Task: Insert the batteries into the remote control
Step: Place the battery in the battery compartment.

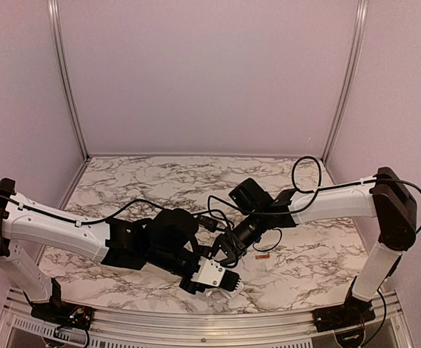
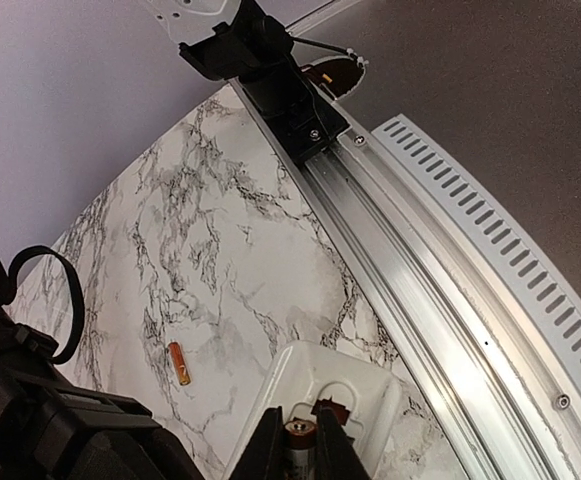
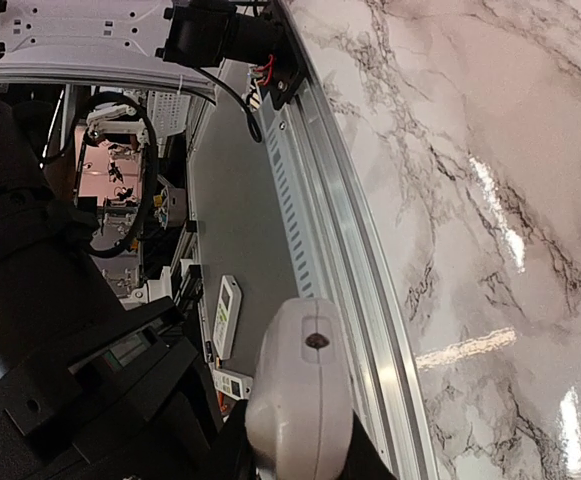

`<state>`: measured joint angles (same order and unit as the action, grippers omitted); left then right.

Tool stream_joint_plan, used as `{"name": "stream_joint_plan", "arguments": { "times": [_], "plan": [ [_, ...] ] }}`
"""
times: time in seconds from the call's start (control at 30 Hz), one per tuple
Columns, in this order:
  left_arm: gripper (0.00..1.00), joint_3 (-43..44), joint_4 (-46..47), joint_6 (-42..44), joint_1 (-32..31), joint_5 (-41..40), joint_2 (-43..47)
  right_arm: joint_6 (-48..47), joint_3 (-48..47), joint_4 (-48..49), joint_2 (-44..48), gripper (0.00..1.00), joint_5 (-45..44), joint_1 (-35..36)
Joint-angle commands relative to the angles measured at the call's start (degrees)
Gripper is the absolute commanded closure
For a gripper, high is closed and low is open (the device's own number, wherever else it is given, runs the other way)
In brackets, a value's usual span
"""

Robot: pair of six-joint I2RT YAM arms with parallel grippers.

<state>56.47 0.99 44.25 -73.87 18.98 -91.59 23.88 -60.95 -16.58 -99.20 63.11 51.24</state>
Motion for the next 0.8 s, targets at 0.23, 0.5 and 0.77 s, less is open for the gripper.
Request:
{"name": "stream_joint_plan", "arguments": {
  "times": [0.23, 0.5, 0.77],
  "plan": [
    [0.83, -0.8, -10.7, 1.0, -0.1, -2.0, -2.4, 0.9, -1.3, -1.5, -0.9, 1.00, 4.1, 0.3],
    [0.82, -0.4, -10.9, 0.6, -0.1, -2.9, -2.8, 1.0, -1.2, -1.5, -0.9, 1.00, 4.1, 0.3],
    [0.92, -0.3, -10.8, -0.1, 0.3, -3.3, -2.6, 1.0, -0.9, -1.5, -0.7, 1.00, 4.1, 0.3]
  ]
}}
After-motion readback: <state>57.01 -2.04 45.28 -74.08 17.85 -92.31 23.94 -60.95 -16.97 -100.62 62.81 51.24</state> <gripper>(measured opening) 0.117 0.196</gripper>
